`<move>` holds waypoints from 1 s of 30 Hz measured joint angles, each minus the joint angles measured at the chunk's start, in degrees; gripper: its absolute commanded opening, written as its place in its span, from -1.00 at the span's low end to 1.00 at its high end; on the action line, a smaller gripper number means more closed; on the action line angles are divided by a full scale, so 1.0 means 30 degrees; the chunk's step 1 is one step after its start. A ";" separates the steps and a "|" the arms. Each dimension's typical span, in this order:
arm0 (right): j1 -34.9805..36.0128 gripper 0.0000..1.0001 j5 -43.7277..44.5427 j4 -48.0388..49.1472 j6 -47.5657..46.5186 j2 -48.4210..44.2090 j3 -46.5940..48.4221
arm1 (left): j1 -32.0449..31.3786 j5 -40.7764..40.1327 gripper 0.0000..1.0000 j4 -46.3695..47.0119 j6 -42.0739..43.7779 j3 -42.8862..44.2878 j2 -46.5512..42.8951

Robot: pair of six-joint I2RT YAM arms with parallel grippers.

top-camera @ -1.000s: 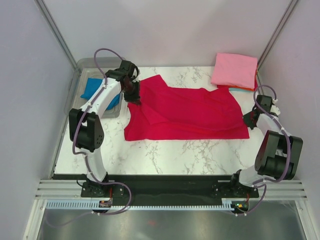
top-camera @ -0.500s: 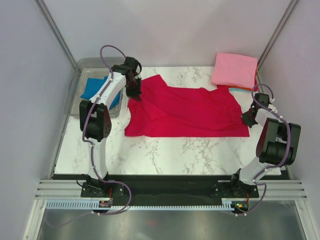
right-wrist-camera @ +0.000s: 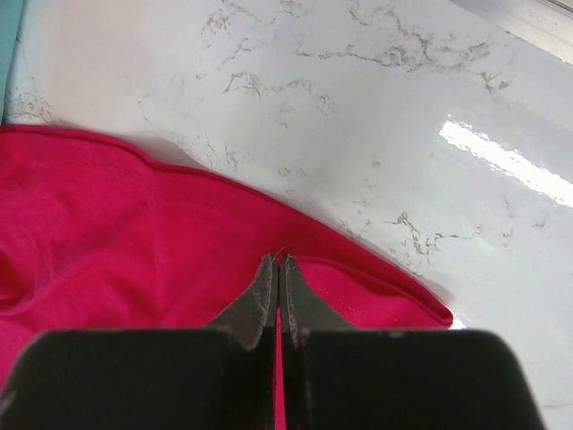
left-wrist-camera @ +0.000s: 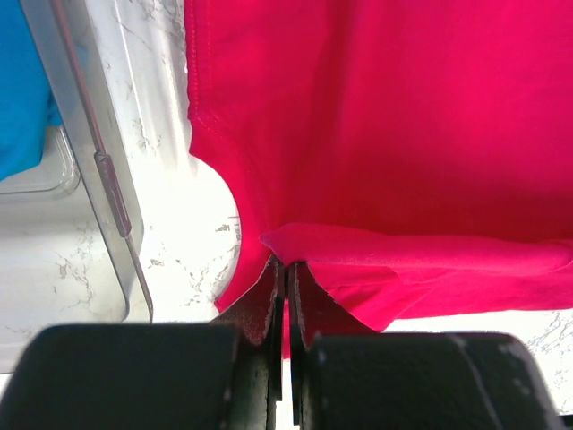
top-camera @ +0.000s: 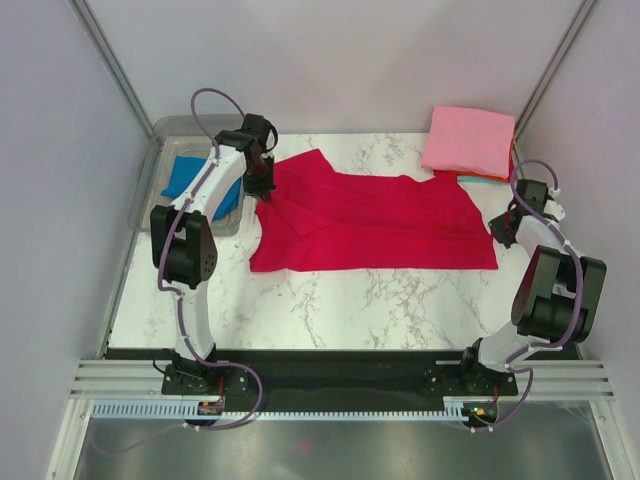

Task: Fold and stack the t-shirts
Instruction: Fold the tshirt

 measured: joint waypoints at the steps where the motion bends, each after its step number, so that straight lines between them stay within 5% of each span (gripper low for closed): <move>1: 0.0007 -1.00 -0.0007 0.0036 0.0000 -0.0007 0.0000 | 0.0000 -0.0015 -0.96 0.0066 0.0000 0.0000 -0.0080; 6: 0.0007 -1.00 -0.0160 0.0073 -0.0044 0.0809 0.0182 | 0.0000 -0.0015 -0.91 0.0102 0.0000 0.0007 -0.0102; 8: 0.0000 -1.00 -0.0364 0.0066 -0.0146 0.1486 0.0466 | -0.0007 -0.0015 -0.73 0.0058 0.0000 0.0153 -0.0007; 12: 0.0000 -0.38 -0.1355 -0.0029 -0.0459 0.3599 0.1960 | 0.0007 -0.0044 -0.13 -0.0379 0.0015 0.2200 0.1195; 13: 0.0000 -0.03 -0.1749 -0.0197 -0.0670 0.4153 0.2579 | 0.0044 -0.0044 0.30 -0.0452 0.0036 0.3111 0.1698; 16: 0.0000 0.54 -0.2543 -0.0466 -0.1064 0.5122 0.4546 | 0.0204 0.0197 0.71 -0.0845 0.0095 0.6346 0.3337; 21: -0.0029 0.96 -0.2616 -0.0976 -0.2280 0.4430 0.6040 | 0.0372 0.0532 0.75 -0.1370 0.0058 0.8371 0.3803; 24: -0.0131 0.96 -0.2310 -0.1450 -0.3118 0.2368 0.5537 | 0.0379 0.0525 0.72 -0.0838 -0.0080 0.5005 0.1486; 30: -0.1756 0.96 -0.4291 -0.0554 -0.3759 -0.3767 0.0284 | 0.0284 0.1326 0.69 0.2863 -0.1741 -0.8371 -0.8692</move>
